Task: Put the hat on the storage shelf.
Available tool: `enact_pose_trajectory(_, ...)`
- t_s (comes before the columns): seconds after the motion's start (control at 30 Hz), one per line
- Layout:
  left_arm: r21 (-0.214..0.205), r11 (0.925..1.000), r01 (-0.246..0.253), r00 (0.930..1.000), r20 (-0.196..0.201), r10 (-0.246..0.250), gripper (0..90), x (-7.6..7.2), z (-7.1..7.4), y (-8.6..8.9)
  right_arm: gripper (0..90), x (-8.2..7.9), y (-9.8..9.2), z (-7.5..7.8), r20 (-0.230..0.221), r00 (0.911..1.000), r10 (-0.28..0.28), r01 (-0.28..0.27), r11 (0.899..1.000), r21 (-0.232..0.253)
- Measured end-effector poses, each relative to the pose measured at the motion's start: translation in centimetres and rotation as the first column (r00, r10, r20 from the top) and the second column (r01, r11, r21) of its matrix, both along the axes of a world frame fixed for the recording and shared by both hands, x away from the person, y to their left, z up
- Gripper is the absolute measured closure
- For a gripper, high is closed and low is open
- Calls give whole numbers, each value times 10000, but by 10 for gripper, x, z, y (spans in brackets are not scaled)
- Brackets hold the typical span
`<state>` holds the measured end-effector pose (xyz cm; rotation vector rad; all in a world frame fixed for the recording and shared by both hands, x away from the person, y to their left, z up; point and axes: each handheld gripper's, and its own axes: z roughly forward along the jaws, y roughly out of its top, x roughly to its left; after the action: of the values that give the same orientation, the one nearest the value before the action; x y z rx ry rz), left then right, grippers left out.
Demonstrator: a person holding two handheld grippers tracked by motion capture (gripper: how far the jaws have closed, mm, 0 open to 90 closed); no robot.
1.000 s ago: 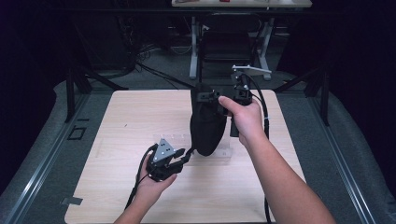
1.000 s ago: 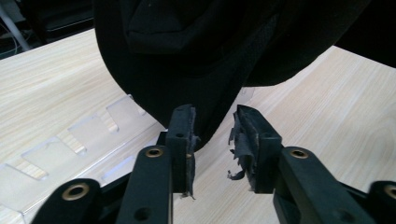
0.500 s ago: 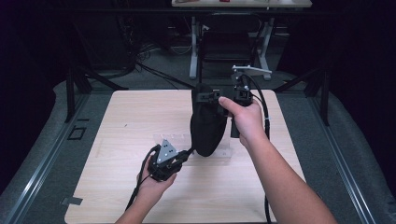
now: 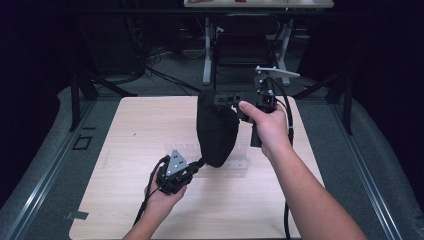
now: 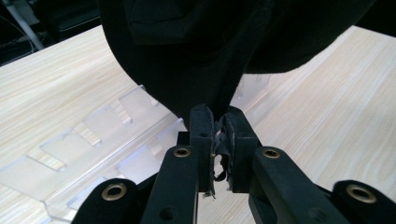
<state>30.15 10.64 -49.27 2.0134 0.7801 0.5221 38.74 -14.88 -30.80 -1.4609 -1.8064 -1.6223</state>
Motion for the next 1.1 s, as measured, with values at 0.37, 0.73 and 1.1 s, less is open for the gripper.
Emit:
enact_pose_trajectory(0.37, 383, 9990, -251, 9997, 75, 249, 855, 0, -7, 7, 770, -2, -14, 2, 74, 9997, -229, 229, 9997, -22)
enact_pose_trajectory(0.73, 482, 9964, -697, 9972, -239, 709, 840, 2, -27, 17, 768, -3, -27, -1, 121, 9987, -505, 507, 9985, -188)
enact_pose_trajectory(1.1, 127, 9970, -760, 9962, -405, 765, 829, 0, -34, 23, 762, -7, -31, 0, 281, 9980, -568, 580, 9973, -449)
